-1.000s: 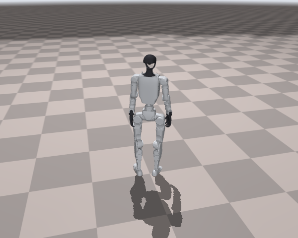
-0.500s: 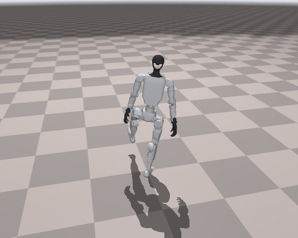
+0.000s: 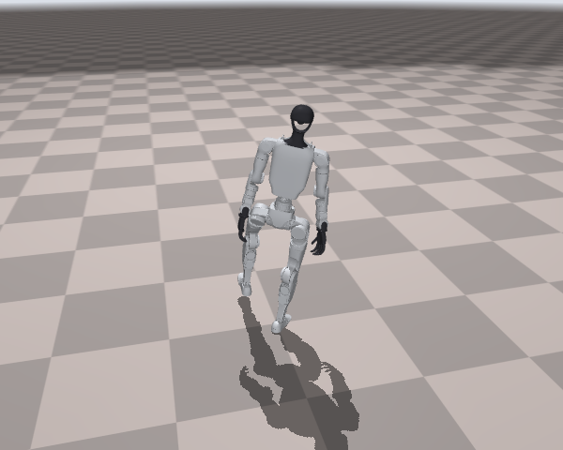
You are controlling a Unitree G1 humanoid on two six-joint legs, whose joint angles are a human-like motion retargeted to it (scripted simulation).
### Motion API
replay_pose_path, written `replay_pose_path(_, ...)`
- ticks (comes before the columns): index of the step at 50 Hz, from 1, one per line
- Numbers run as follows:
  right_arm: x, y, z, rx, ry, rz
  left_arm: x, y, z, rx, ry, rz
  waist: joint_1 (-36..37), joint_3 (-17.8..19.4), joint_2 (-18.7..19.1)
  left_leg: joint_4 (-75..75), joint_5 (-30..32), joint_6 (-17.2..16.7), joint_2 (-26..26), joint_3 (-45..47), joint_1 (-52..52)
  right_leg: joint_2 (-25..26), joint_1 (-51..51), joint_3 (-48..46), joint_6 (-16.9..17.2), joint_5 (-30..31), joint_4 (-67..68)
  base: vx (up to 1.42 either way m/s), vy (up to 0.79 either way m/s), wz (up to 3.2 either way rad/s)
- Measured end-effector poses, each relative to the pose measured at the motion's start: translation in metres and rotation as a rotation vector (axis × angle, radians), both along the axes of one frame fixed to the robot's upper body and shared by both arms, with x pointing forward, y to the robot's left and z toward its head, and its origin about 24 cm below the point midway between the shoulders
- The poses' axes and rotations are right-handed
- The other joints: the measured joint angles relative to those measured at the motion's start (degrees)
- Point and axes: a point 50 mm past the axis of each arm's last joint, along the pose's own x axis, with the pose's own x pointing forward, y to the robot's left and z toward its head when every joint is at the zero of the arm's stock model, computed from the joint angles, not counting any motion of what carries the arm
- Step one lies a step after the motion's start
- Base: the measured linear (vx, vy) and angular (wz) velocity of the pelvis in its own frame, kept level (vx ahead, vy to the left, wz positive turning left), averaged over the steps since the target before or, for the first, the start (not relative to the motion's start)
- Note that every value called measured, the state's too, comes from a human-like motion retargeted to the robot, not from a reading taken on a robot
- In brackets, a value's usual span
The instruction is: In place motions
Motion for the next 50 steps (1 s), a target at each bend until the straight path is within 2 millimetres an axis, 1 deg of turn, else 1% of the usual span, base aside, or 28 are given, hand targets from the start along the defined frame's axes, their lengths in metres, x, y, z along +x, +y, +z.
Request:
replay_pose_path(2, -0.029, -0.003, 0.003, -0.031, 0.08, -0.028, 0.015, 0.003, -0.003, 0.016, -0.063, -0.019, -1.6, -2.54, -1.32, -1.23, 3.71, -0.44, -2.7, 1.26, 6.97, -1.49, 0.11, -1.5, 0.9, 0.2, -1.71, 0.12, 0.02, 0.99)
replay_pose_path(3, -0.041, -0.005, 0.005, -0.049, 0.116, -0.044, 0.027, 0.006, -0.005, 0.026, -0.104, -0.032, -2.7, -3.64, -1.57, -1.93, 5.11, -0.74, -3.21, 2.11, 10.05, -1.82, 0.0, -2.71, 1.29, 0.01, -2.15, 0.1, 0.01, 1.25)
replay_pose_path(5, -0.052, -0.012, 0.011, -0.114, 0.176, -0.082, 0.061, 0.011, -0.008, 0.031, -0.202, -0.058, -6.02, -5.29, 0.18, -0.47, 6.19, -0.26, -2.68, 0.04, 12.4, -0.65, -0.54, -6.46, 1.81, -0.91, -2.44, 0.12, 0.0, 1.45)
replay_pose_path(6, -0.062, -0.013, 0.013, -0.125, 0.204, -0.097, 0.07, 0.012, -0.008, 0.037, -0.235, -0.078, -6.85, -6.42, -0.02, -3.0, 7.39, 0.17, -3.56, 0.19, 15.13, -0.83, -0.53, -7.25, 2.2, -1.0, -2.99, 0.17, -0.01, 1.17)
replay_pose_path(7, -0.07, -0.013, 0.015, -0.136, 0.226, -0.115, 0.081, 0.014, -0.008, 0.042, -0.272, -0.101, -7.79, -7.28, 0.11, -5.89, 7.81, -0.31, -4.38, -0.05, 17.67, -0.69, -0.54, -8.18, 2.54, -1.2, -3.39, 0.19, 0.0, 1.01)
replay_pose_path(8, -0.074, -0.015, 0.017, -0.146, 0.237, -0.141, 0.096, 0.015, -0.008, 0.043, -0.315, -0.132, -8.93, -7.61, 0.91, -9.5, 6.64, -2.62, -5.07, -1.06, 19.82, 0.07, -0.59, -9.39, 2.75, -1.59, -3.49, 0.16, 0.01, 1.04)
replay_pose_path(9, -0.077, -0.015, 0.018, -0.149, 0.245, -0.159, 0.106, 0.016, -0.007, 0.045, -0.346, -0.158, -9.67, -7.84, 1.42, -12.98, 5.6, -3.45, -5.4, -0.28, 21.88, 0.63, -0.57, -10.21, 2.93, -1.88, -3.57, 0.13, 0.02, 0.95)
replay_pose_path(10, -0.08, -0.015, 0.018, -0.148, 0.251, -0.174, 0.115, 0.016, -0.007, 0.046, -0.371, -0.183, -10.21, -8.02, 1.79, -16.4, 4.62, -3.55, -5.56, 1.38, 23.88, 1.08, -0.51, -10.83, 3.09, -2.12, -3.64, 0.11, 0.04, 0.67)
replay_pose_path(12, -0.082, -0.014, 0.018, -0.138, 0.253, -0.2, 0.135, 0.015, -0.005, 0.046, -0.431, -0.255, -10.56, -7.98, 2.88, -24.69, 3.01, -5.91, -7.21, 1.3, 27.01, 2.56, -0.1, -11.93, 3.48, -2.51, -3.92, 0.12, 0.07, 0.59)
replay_pose_path(14, -0.074, -0.015, 0.017, -0.131, 0.231, -0.196, 0.153, 0.012, -0.002, 0.041, -0.486, -0.327, -11.59, -8.54, 2.94, -29.63, 1.71, -6.12, -8.47, 2.89, 28.24, 2.25, 0.09, -13.55, 4.29, -2.61, -4.54, 0.12, 0.11, 0.68)
replay_pose_path(17, -0.05, -0.014, 0.012, -0.127, 0.161, -0.155, 0.166, 0.008, 0.0, 0.037, -0.528, -0.399, -12.35, -9.25, 2.99, -32.78, 1.03, -5.34, -10.22, 3.16, 27.51, 1.49, -0.56, -14.5, 5.45, -2.26, -5.25, 0.09, 0.16, 0.39)
replay_pose_path(19, -0.03, -0.011, 0.008, -0.111, 0.102, -0.127, 0.169, 0.007, 0.001, 0.034, -0.536, -0.432, -12.7, -9.02, 3.08, -32.98, 0.21, -4.93, -10.72, 2.58, 27.07, 1.16, -0.79, -15.28, 6.04, -1.84, -5.56, 0.09, 0.13, 0.23)
replay_pose_path(20, -0.021, -0.009, 0.006, -0.098, 0.077, -0.114, 0.168, 0.008, 0.001, 0.034, -0.535, -0.442, -12.66, -8.84, 2.95, -32.68, -0.18, -4.8, -10.8, 2.54, 26.85, 0.94, -0.85, -15.49, 6.26, -1.62, -5.67, 0.13, 0.13, -0.05)
replay_pose_path(22, 0.005, 0.0, 0.002, -0.046, 0.021, -0.083, 0.161, 0.011, -0.001, 0.035, -0.512, -0.441, -11.81, -8.19, 2.04, -31.72, -0.89, -4.3, -11.05, 3.33, 26.58, 0.21, -0.97, -15.2, 6.67, -1.0, -5.71, 0.2, 0.15, -0.35)
replay_pose_path(24, 0.03, 0.013, -0.001, 0.025, -0.036, -0.056, 0.145, 0.014, -0.003, 0.031, -0.465, -0.413, -9.99, -7.73, 0.85, -31.75, -1.19, -3.67, -11.7, 4.9, 27.15, -0.46, -1.02, -13.95, 6.97, -0.45, -5.63, 0.23, 0.15, -0.64)
replay_pose_path(27, 0.061, 0.032, -0.002, 0.145, -0.114, -0.023, 0.112, 0.017, -0.007, 0.016, -0.371, -0.347, -7.53, -8.19, -0.72, -32.36, -1.81, -3.02, -12.79, 6.59, 27.99, -1.39, -1.38, -12.06, 7.6, 0.06, -5.51, 0.29, 0.17, -0.51)
replay_pose_path(31, 0.101, 0.055, 0.002, 0.297, -0.242, 0.079, 0.053, 0.02, -0.006, -0.004, -0.191, -0.194, -5.12, -9.37, -2.41, -33.25, -3.12, -1.62, -14.77, 7.03, 28.56, -2.68, -1.92, -10.4, 9.01, 0.62, -5.18, 0.31, 0.18, -0.34)
replay_pose_path(34, 0.122, 0.061, 0.008, 0.332, -0.329, 0.173, 0.016, 0.018, -0.001, -0.006, -0.073, -0.072, -3.44, -9.38, -3.3, -33.03, -4.32, -0.55, -15.93, 6.63, 28.93, -3.58, -1.95, -9.53, 10.08, 0.94, -4.33, 0.28, 0.24, -0.25)
replay_pose_path(35, 0.127, 0.061, 0.009, 0.332, -0.352, 0.202, 0.006, 0.017, 0.001, -0.005, -0.041, -0.035, -2.82, -9.24, -3.52, -32.93, -4.71, -0.21, -16.28, 6.42, 29.12, -3.8, -1.87, -9.35, 10.38, 1.05, -3.95, 0.26, 0.28, -0.14)
replay_pose_path(36, 0.128, 0.058, 0.01, 0.328, -0.364, 0.223, 0.001, 0.017, 0.002, -0.005, -0.026, -0.013, -2.42, -9.1, -3.65, -32.76, -5.05, -0.03, -16.56, 5.96, 29.24, -3.92, -1.7, -9.39, 10.55, 1.05, -3.59, 0.26, 0.33, -0.04)
replay_pose_path(38, 0.128, 0.051, 0.012, 0.319, -0.377, 0.287, -0.01, 0.017, 0.005, 0.0, 0.007, 0.031, -1.44, -8.92, -3.8, -31.96, -5.86, 0.27, -16.99, 4.16, 29.05, -4.48, -1.72, -9.77, 11.11, 1.09, -1.6, 0.26, 0.34, 0.1)
replay_pose_path(40, 0.12, 0.038, 0.01, 0.267, -0.357, 0.364, -0.017, 0.019, 0.006, 0.013, 0.026, 0.063, 0.42, -9.01, -3.14, -30.68, -6.67, 0.39, -15.99, 3.08, 28.4, -5.48, -4.25, -9.56, 10.95, 1.68, 5.28, 0.24, 0.25, -0.01)
replay_pose_path(42, 0.107, 0.017, 0.009, 0.166, -0.309, 0.394, -0.018, 0.023, 0.007, 0.027, 0.026, 0.081, 1.24, -7.82, -1.46, -29.45, -6.94, 0.72, -13.84, 2.39, 28.51, -5.57, -8.03, -8.38, 8.01, -0.19, 15.78, 0.23, 0.27, 0.39)
replay_pose_path(44, 0.089, 0.0, 0.008, 0.097, -0.248, 0.405, -0.016, 0.03, 0.008, 0.046, 0.03, 0.091, -1.12, -5.8, -0.66, -28.99, -6.62, 1.17, -13.1, 0.57, 29.63, -5.2, -9.84, -8.47, 7.34, -2.56, 19.77, 0.14, 0.16, 1.21)
replay_pose_path(45, 0.08, -0.006, 0.007, 0.073, -0.22, 0.402, -0.014, 0.033, 0.009, 0.056, 0.033, 0.094, -2.33, -5.02, -0.73, -29.05, -6.44, 1.43, -13.16, 0.11, 30.16, -5.3, -10.85, -8.89, 7.25, -3.32, 19.98, 0.07, 0.07, 1.09)
replay_pose_path(47, 0.057, -0.017, 0.006, 0.024, -0.183, 0.332, -0.004, 0.038, 0.008, 0.066, 0.018, 0.083, -4.84, -4.04, -0.26, -28.97, -6.17, 2.11, -12.59, -1.06, 30.3, -5.64, -14.88, -9.83, 6.84, -5.6, 18.69, 0.08, 0.04, 1.07)
replay_pose_path(48, 0.042, -0.021, 0.006, -0.002, -0.167, 0.264, 0.003, 0.04, 0.007, 0.062, 0.0, 0.062, -7.04, -3.05, 0.15, -28.51, -5.93, 2.41, -12.1, -2.95, 30.3, -5.96, -17.43, -10.59, 6.77, -6.5, 17.17, 0.08, -0.01, 1.37)
replay_pose_path(50, 0.016, -0.027, 0.006, -0.038, -0.132, 0.123, 0.023, 0.042, 0.004, 0.044, -0.053, 0.006, -11.43, 0.2, 0.81, -27.73, -5.55, 2.86, -11.25, -6.39, 31.12, -6.74, -22.28, -10.74, 7.13, -7.56, 13.99, -0.02, -0.02, 1.4)
